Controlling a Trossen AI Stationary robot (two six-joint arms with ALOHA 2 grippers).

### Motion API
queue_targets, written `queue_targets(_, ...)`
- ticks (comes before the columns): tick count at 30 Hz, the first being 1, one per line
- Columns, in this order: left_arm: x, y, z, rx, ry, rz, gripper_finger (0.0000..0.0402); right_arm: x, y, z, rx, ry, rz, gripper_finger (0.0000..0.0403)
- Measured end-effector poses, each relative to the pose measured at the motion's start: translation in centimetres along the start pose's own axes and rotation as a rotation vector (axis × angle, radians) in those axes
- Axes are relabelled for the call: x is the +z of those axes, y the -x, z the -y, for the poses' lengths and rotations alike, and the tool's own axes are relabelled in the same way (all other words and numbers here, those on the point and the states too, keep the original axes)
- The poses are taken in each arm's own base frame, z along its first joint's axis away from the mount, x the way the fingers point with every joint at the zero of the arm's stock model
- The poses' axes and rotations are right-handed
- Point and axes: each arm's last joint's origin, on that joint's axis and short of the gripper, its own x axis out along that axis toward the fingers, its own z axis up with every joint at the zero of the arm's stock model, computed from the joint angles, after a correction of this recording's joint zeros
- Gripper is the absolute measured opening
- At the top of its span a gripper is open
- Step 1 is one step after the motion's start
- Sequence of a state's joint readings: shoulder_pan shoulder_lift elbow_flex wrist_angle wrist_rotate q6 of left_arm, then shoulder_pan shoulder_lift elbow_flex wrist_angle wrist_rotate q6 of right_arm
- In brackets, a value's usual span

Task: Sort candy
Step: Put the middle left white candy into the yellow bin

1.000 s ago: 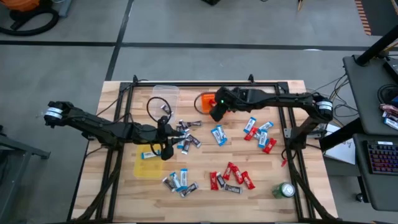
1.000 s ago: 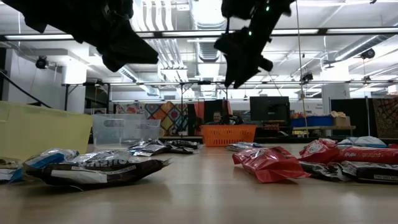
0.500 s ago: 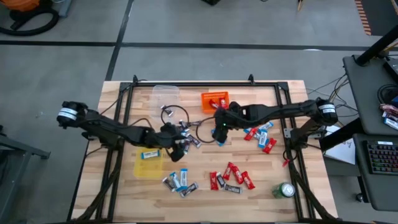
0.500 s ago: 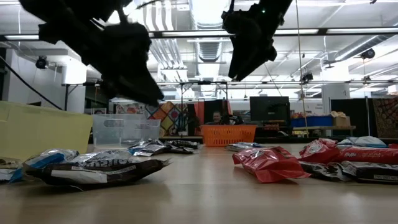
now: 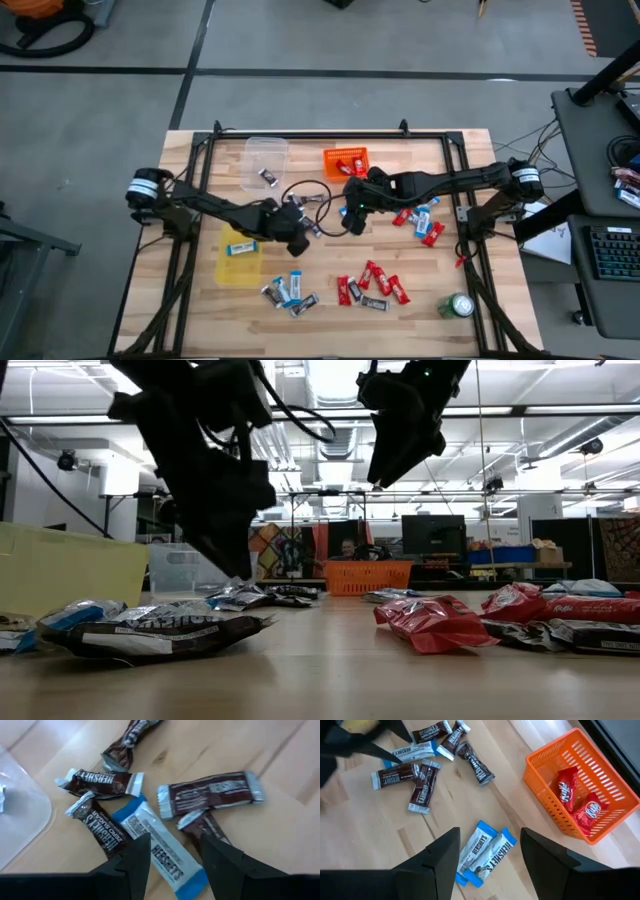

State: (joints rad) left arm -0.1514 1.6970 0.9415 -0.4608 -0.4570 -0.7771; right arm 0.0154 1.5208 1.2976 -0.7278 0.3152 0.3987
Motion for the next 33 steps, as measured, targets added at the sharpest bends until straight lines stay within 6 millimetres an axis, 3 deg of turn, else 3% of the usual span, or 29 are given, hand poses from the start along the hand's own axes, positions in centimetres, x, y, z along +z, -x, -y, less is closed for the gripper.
queue_targets(14,-0.7,-2.5,-0.1,0.08,0.021,-0.055,0.015,-0.2,-0.2,0.0,-0.003,0.002,-0.008,0.0199)
queue_targets(18,-0.7,-2.5,-0.1,0.08,0.012,-0.056,0.0119,-0.3,-0.2,0.0,-0.003,0.002,-0.009,0.0199)
queue_targets(26,-0.6,-2.3,0.0,0.072,-0.002,-0.05,0.0013,-0.3,-0.2,0.0,-0.003,0.002,-0.007,0.0199)
queue_targets(33,0.0,0.0,0.2,0.002,-0.036,-0.003,0.0006,-0.4,-0.3,0.0,-0.004,0.003,-0.011,0.0199)
